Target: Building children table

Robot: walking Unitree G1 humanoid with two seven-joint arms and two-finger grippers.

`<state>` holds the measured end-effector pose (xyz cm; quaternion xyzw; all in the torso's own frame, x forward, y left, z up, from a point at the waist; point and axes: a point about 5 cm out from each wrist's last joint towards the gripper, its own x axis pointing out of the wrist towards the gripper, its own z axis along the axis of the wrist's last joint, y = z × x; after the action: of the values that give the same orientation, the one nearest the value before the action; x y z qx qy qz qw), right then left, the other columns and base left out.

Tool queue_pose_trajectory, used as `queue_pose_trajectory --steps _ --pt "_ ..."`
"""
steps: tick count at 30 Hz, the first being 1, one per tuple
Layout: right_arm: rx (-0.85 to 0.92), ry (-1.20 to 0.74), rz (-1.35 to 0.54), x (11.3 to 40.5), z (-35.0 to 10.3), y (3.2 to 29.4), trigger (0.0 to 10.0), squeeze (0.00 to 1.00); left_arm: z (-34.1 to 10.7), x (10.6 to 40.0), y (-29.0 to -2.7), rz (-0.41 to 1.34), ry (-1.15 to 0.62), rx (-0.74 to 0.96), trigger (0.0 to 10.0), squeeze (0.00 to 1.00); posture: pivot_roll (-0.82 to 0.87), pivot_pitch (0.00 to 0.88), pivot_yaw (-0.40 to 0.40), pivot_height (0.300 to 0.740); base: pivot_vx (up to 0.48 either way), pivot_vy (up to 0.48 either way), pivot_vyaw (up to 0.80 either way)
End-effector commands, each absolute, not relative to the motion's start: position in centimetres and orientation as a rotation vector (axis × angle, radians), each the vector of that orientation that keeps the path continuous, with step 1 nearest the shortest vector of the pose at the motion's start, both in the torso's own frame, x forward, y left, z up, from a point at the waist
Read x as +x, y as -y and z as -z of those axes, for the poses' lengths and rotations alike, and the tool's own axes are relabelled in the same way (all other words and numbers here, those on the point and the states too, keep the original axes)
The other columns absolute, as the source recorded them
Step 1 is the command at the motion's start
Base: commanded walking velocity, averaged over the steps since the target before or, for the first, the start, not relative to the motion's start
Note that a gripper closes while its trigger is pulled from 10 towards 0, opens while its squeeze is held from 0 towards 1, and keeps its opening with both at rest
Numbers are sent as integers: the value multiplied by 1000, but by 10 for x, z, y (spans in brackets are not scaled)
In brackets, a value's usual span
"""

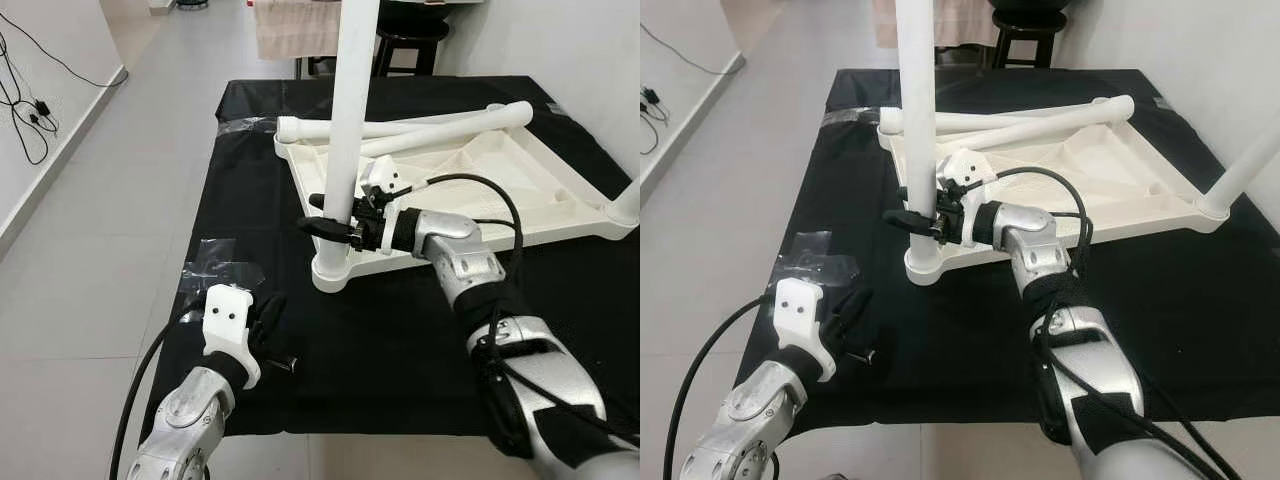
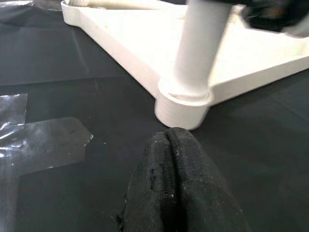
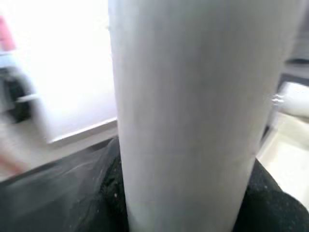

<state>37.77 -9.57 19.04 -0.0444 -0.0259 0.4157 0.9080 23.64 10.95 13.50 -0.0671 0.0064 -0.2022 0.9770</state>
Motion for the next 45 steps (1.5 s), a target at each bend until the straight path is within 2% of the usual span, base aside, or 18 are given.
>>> queue_pose_trajectory --steps 1,2,5,13,14,15,16,18,19,24,33,44,45 --pt "-77 -123 -569 367 -145 102 0 0 -134 234 -112 403 -24 -136 10000 0 108 143 -36 740 0 0 0" --pt "-44 -150 -447 354 -134 97 0 0 -134 234 -113 401 -23 -136 10000 0 107 146 -25 740 0 0 0" --pt "-15 -167 -359 340 -128 90 0 0 -134 235 -114 399 -22 -135 10000 0 91 137 -12 740 0 0 0" --pt "-47 -143 -373 351 -134 82 0 0 -134 236 -113 406 -25 -136 10000 0 103 132 -24 740 0 0 0" --pt "-49 -142 -363 352 -136 81 1216 0 -134 236 -113 400 -22 -134 10000 0 110 131 -28 740 0 0 0" --pt "-49 -142 -363 352 -136 81 1216 0 -134 236 -113 400 -22 -134 10000 0 110 131 -28 740 0 0 0" --pt "-50 -146 -344 350 -138 78 10000 0 -134 236 -113 395 -21 -133 10000 0 110 131 -28 740 0 0 0" --pt "-29 -135 -338 347 -142 74 10000 0 -134 236 -113 391 -19 -133 10000 0 110 131 -28 740 0 0 0" --pt "-12 -115 -363 345 -145 72 10000 1000 -135 237 -113 393 -19 -134 10000 0 103 130 -31 740 0 0 0" --pt "15 -73 -417 340 -153 69 10000 1000 -135 237 -112 396 -20 -137 10000 0 101 130 -32 740 0 0 0" --pt "-24 -1 -539 319 -152 92 10000 1000 -134 237 -114 401 -22 -138 10000 0 82 118 -19 740 0 0 0" --pt "-40 -48 -441 318 -146 117 10000 1000 -133 239 -116 389 -38 -92 10000 0 95 108 -20 740 0 0 0" --pt "-50 -52 -400 318 -145 128 10000 0 -133 238 -117 377 -35 -75 10000 0 90 106 -23 740 0 0 0"
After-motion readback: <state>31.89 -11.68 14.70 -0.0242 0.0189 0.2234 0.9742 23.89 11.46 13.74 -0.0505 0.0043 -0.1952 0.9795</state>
